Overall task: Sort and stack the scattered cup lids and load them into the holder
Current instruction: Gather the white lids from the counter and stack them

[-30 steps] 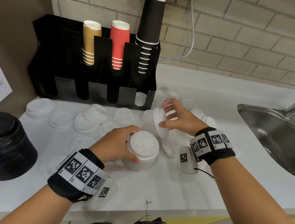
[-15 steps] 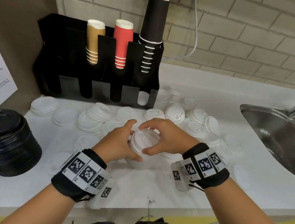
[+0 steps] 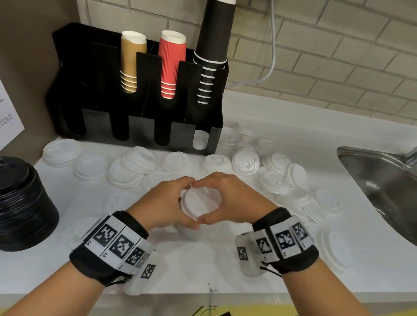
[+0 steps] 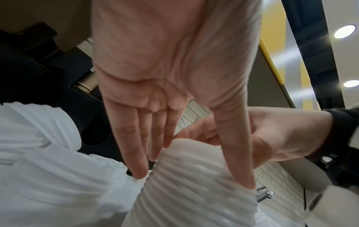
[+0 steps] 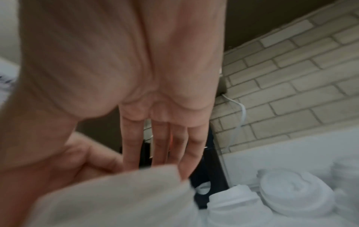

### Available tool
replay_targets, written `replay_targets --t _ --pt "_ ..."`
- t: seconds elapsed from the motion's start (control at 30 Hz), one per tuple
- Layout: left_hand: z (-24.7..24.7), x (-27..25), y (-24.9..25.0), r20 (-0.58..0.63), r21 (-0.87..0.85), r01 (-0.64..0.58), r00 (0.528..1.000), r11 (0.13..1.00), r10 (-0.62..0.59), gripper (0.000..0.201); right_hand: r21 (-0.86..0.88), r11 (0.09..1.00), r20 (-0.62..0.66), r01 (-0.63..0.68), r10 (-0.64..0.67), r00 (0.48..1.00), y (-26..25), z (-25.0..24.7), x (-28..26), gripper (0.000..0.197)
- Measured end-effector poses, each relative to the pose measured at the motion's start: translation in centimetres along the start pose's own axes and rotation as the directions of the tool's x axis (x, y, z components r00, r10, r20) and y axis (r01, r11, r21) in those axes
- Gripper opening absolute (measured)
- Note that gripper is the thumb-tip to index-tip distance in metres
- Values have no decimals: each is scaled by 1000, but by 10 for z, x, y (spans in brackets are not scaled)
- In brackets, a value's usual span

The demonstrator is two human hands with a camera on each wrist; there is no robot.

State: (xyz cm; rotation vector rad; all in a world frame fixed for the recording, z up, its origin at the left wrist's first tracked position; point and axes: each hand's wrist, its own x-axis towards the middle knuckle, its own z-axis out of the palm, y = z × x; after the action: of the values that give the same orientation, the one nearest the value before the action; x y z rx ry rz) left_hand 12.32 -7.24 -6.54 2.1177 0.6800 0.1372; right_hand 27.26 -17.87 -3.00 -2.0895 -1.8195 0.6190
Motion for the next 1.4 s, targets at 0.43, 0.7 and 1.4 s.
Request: replay_targets --t 0.43,0.7,1.4 --pt "2 3 2 6 12 -11 1000 1000 11 75 -135 846 -54 -515 513 857 69 -38 81 86" --pt "2 4 -1 2 14 -4 1000 1000 4 77 -283 805 -70 -521 524 849 65 -28 103 88" --pt "0 6 -1 19 14 -6 1000 1000 6 79 -499 823 195 -273 413 889 78 -27 116 98"
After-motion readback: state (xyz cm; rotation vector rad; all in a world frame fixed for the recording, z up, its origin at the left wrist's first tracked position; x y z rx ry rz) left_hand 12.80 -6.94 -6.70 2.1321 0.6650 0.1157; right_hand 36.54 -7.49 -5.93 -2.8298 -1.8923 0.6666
